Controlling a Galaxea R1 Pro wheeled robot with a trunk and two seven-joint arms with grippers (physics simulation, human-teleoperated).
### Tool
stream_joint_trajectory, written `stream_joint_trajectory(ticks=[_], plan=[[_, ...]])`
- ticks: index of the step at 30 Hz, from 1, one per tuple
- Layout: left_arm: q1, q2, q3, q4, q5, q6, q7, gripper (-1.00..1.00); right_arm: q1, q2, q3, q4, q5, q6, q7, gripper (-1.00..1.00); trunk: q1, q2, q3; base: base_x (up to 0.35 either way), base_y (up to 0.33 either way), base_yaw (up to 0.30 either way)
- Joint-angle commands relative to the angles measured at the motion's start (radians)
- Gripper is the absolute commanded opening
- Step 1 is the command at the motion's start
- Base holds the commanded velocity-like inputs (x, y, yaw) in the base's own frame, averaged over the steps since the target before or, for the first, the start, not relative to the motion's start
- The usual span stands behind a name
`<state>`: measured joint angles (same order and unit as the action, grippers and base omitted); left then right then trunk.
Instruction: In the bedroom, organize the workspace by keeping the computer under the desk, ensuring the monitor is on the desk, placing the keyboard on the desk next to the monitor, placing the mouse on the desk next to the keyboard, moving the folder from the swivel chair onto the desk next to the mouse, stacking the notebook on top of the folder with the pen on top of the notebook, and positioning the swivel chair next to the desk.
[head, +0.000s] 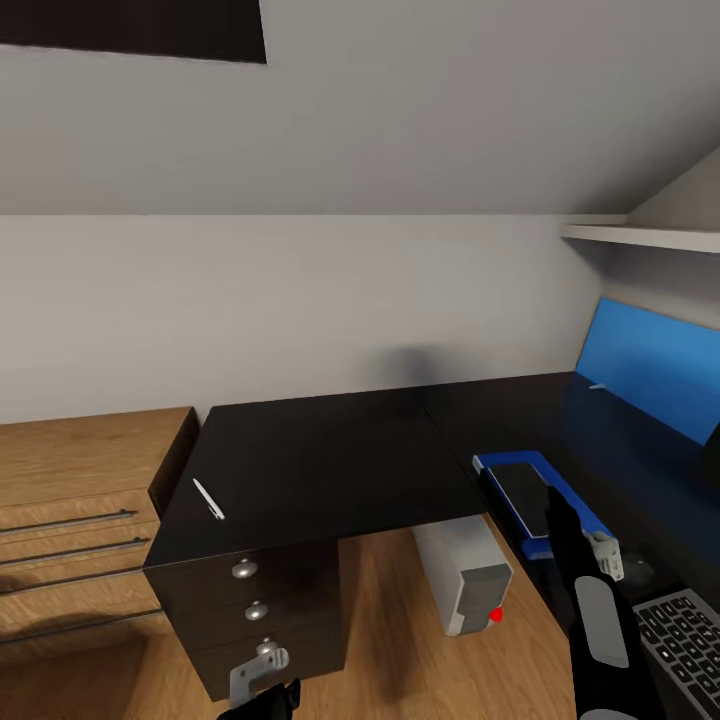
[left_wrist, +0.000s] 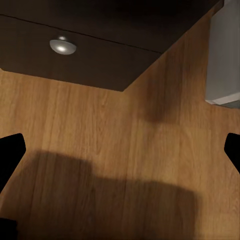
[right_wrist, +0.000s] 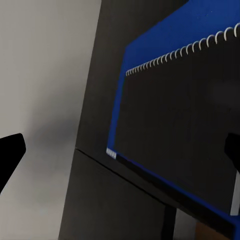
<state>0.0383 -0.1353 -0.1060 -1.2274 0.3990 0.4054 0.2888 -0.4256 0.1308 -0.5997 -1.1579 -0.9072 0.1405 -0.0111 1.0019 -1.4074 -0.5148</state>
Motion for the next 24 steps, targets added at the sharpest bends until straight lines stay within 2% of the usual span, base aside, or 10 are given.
stream_joint_trajectory(ticks=[1,9,17,24], plan=[[0.000,0.000,-0.001,-0.002,0.011,0.003,0.009,1.00,-0.001,0.001,-0.003,-0.002,-0.008,0.007,-0.001,1.00,0.000,-0.001,-0.001,-0.002,-0.002,0.000],[0.000,0.000,-0.002,-0.002,0.011,0.003,0.009,1.00,-0.001,0.003,-0.001,-0.002,-0.007,0.004,0.002,1.00,0.000,-0.001,-0.001,0.000,0.000,0.000],[0.000,0.000,-0.001,-0.002,0.011,0.003,0.009,1.00,-0.001,0.014,0.023,-0.005,-0.007,0.004,0.004,1.00,0.000,-0.001,-0.001,0.000,0.000,0.010],[0.000,0.000,-0.001,-0.002,0.011,0.002,0.009,1.00,-0.001,0.019,0.024,-0.004,-0.007,0.000,0.005,1.00,0.000,-0.001,-0.001,0.000,0.000,0.202]])
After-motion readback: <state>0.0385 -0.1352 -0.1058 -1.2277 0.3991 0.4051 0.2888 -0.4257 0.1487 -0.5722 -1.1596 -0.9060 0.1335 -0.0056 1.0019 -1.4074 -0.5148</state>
